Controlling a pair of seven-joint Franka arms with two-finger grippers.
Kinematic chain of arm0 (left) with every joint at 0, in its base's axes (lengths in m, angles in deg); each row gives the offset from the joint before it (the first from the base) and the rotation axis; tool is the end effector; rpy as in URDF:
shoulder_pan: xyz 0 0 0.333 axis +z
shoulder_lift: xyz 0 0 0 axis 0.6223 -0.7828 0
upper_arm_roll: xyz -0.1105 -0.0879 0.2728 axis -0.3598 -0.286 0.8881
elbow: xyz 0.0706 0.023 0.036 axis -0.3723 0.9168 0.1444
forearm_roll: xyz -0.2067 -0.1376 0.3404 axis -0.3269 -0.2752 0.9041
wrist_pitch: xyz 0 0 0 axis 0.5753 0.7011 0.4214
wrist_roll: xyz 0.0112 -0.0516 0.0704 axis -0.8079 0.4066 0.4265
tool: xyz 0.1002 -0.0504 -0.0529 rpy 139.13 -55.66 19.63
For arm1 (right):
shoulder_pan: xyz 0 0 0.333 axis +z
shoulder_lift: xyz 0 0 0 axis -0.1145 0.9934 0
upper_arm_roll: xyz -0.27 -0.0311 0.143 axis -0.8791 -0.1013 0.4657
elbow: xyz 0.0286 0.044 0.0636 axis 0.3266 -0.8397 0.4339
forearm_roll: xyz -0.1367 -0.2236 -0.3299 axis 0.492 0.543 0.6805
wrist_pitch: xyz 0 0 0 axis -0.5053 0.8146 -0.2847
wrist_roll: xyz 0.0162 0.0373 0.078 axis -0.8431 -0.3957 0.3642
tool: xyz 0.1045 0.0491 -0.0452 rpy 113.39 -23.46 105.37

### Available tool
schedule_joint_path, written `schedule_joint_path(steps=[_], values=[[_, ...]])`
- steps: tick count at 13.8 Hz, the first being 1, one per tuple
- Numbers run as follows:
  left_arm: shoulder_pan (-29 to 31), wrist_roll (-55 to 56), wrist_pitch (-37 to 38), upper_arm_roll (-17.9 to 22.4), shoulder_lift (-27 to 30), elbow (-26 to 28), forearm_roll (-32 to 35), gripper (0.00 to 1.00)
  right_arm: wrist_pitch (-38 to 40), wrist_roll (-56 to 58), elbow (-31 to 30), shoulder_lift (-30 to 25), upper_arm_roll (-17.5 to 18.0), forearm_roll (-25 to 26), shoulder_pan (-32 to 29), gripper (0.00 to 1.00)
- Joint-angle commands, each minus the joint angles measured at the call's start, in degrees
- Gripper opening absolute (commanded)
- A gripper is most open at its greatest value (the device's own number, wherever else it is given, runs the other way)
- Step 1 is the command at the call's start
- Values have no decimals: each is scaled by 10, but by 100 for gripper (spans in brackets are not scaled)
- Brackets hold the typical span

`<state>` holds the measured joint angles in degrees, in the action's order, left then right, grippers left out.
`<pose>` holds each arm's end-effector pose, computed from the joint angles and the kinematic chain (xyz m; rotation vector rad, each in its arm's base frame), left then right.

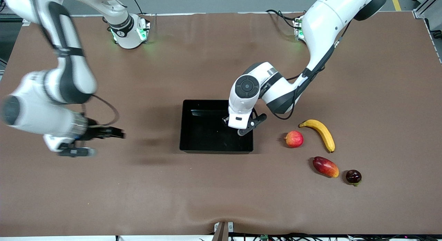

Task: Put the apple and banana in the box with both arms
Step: 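Carry the apple toward the box with the left gripper while the right gripper withdraws, then lower the apple into the black box and open the left gripper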

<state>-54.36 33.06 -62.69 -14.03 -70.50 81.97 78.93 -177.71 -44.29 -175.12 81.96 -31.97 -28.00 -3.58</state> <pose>0.5465 -0.4881 0.2441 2.9606 0.9193 -0.1471 0.6700 0.0286 0.3688 -2.9183 0.0628 0.1072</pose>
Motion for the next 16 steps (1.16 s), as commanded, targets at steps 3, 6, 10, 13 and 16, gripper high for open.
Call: schedule_joint_path(steps=[3, 6, 10, 13, 16], values=[[-48, 14, -37, 52, -41, -16, 31, 0, 89, 21, -15, -87, 14, 68, -69, 100], [-50, 14, -47, 55, -54, -16, 32, 8, 137, 22, -16, -138, 14, 84, -83, 100], [-45, 6, -47, 55, -39, -17, 34, 100, 170, 14, -19, -201, 20, 116, -43, 100], [-37, 5, -40, 54, 15, -25, 28, 100, 180, 8, -5, -205, 20, 118, -47, 100], [7, -11, 8, 48, 84, -32, 25, 100, 212, -5, 27, -205, 16, 117, -53, 100]])
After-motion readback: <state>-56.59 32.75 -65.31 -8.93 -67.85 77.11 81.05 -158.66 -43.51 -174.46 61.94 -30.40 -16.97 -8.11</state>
